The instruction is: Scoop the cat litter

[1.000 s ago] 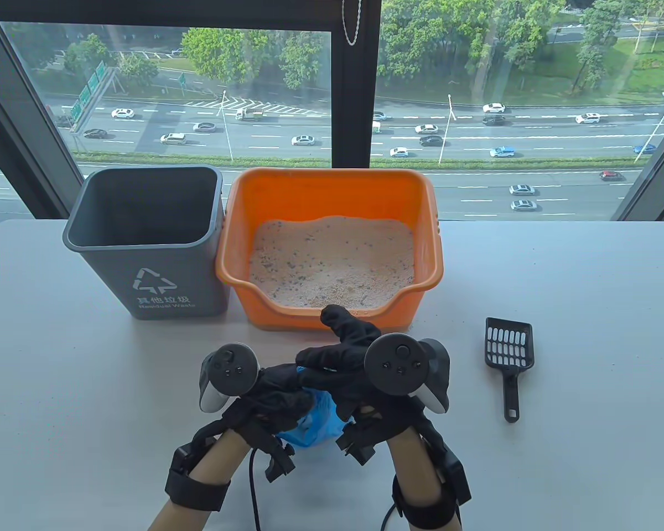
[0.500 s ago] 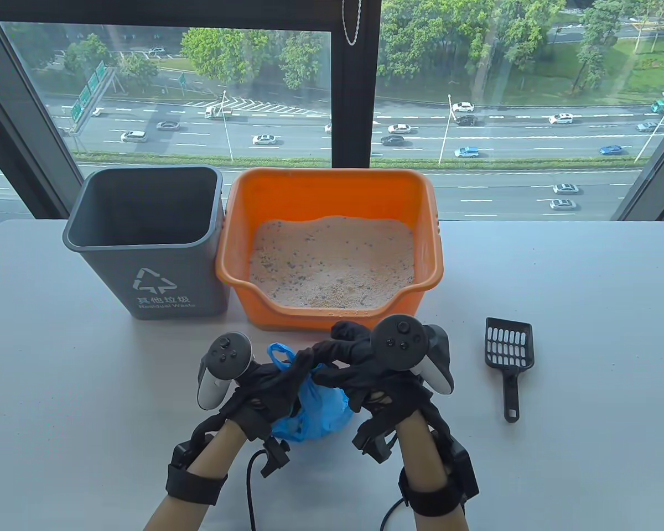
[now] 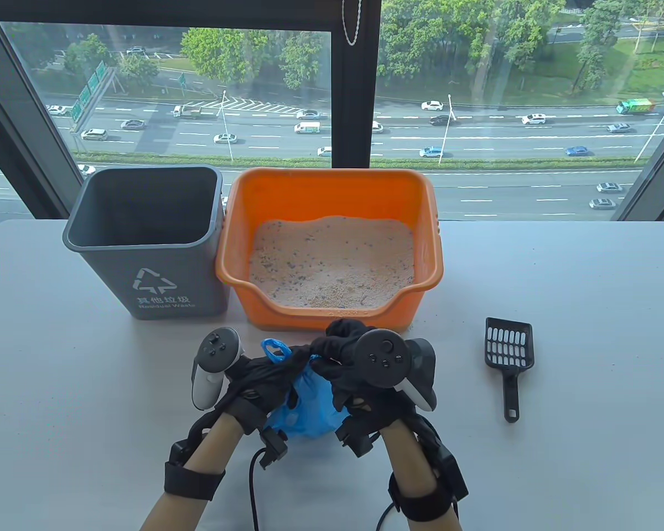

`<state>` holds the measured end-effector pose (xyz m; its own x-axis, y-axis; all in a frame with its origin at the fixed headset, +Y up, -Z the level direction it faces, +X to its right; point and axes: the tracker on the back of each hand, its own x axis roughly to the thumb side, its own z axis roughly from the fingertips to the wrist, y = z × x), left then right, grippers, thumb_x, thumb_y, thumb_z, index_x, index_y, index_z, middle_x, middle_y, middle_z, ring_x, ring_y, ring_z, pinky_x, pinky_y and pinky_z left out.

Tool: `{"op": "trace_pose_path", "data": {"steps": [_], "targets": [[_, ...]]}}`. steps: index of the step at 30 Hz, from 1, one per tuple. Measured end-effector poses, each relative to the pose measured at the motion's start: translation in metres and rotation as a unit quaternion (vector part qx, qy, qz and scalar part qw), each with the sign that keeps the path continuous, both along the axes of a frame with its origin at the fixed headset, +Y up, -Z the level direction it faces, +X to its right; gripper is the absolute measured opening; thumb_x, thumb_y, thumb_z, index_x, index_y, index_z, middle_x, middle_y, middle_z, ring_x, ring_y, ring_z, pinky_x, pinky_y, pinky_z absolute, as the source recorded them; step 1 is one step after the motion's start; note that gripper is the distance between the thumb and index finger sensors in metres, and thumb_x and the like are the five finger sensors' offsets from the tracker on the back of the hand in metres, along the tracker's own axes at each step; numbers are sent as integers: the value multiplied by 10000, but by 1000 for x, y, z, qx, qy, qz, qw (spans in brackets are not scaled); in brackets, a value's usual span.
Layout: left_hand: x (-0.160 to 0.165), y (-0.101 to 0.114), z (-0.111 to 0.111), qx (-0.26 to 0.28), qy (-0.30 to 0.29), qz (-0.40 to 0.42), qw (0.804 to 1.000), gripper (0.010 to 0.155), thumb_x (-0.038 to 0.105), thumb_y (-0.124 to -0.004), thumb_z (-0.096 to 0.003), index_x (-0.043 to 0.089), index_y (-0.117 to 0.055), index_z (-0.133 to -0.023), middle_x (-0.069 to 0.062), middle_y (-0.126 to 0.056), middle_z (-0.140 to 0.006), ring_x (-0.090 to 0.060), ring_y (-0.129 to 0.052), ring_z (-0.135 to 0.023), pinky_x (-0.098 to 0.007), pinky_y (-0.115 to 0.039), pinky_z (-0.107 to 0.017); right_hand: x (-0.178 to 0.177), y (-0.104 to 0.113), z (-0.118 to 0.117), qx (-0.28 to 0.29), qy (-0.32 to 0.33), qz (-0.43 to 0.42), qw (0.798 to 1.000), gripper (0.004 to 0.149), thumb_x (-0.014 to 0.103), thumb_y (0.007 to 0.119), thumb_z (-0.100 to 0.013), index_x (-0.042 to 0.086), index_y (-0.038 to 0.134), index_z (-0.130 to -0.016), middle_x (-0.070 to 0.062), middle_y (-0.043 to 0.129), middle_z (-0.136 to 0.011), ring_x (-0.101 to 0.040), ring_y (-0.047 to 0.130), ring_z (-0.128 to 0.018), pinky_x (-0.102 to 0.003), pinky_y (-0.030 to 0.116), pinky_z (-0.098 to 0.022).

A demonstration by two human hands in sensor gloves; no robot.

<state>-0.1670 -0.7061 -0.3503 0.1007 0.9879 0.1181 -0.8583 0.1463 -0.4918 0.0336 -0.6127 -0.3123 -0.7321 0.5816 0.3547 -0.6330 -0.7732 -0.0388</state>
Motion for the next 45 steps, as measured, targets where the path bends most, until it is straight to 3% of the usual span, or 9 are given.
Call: {"op": "trace_pose_path", "data": {"steps": [6, 11, 19, 25, 29, 31, 36, 42, 45], "targets": [[-8, -6, -2, -61, 2, 23, 998, 556, 517, -589, -544, 166, -788, -926, 76, -938, -457, -103, -933, -253, -365, -794, -331, -34, -2, 18, -43, 15, 87, 995, 379, 327, 920, -337, 210, 895, -697, -103, 851, -684, -217, 822, -451, -410, 735, -346], [-19, -12, -10, -107, -62, 79, 989, 577, 537, -727, -510, 166, -767, -950, 23, -953, -564, -183, -967, -355, -389, -786, -387, -41, -12, 21, -191, 125, 155, 961, 582, 293, 883, -381, 312, 582, -879, -220, 670, -888, -314, 741, -611, -458, 658, -439], [-25, -5, -13, -79, -69, 43, 994, 397, 366, -827, -512, 223, -803, -881, -30, -928, -718, -229, -987, -495, -394, -786, -437, 9, -5, -1, -153, 84, 11, 985, 447, 365, 897, -361, 160, 883, -758, -209, 772, -851, -319, 801, -590, -448, 697, -410], [-13, 6, -8, -36, -102, 2, 994, 452, 274, -841, -500, 197, -749, -937, -75, -887, -805, -249, -969, -562, -369, -783, -434, 12, -61, -30, -270, 104, 69, 955, 880, 512, 905, -302, 183, 528, -1026, -139, 501, -1073, -372, 699, -724, -447, 639, -476], [-9, 12, -2, 5, -85, -67, 994, 456, 227, -836, -504, 192, -736, -947, -96, -864, -839, -250, -950, -525, -371, -779, -429, 1, -88, -41, -280, 154, 4, 947, 803, 509, 908, -287, 214, 630, -980, -104, 621, -1036, -369, 736, -723, -426, 673, -455], [-8, 17, 0, 50, -53, -129, 989, 445, 210, -836, -505, 210, -745, -940, -105, -857, -844, -260, -939, -544, -383, -771, -440, -2, -99, -44, -292, 167, -53, 940, 573, 401, 896, -335, 208, 790, -864, -99, 809, -901, -325, 805, -660, -410, 708, -417], [1, 31, 11, 149, -30, -252, 956, 433, 198, -832, -513, 312, -753, -923, -33, -813, -902, -241, -945, -594, -400, -764, -466, 2, -104, -48, -260, 124, -73, 955, 374, 325, 864, -346, 203, 931, -693, -77, 973, -674, -256, 900, -491, -383, 764, -342], [17, 36, 27, 253, 62, -414, 872, 513, 201, -809, -528, 468, -634, -929, 81, -753, -961, -209, -967, -590, -323, -791, -403, 3, -96, -44, -245, 92, -61, 963, 370, 320, 860, -344, 178, 938, -676, -91, 982, -622, -246, 902, -448, -385, 768, -330], [26, 32, 35, 302, 149, -454, 825, 514, 249, -756, -530, 299, -576, -1009, -32, -729, -946, -148, -984, -482, -285, -802, -340, -2, -91, -41, -256, 113, -77, 957, 373, 321, 858, -349, 158, 935, -676, -102, 979, -612, -250, 899, -446, -389, 766, -330]]}}
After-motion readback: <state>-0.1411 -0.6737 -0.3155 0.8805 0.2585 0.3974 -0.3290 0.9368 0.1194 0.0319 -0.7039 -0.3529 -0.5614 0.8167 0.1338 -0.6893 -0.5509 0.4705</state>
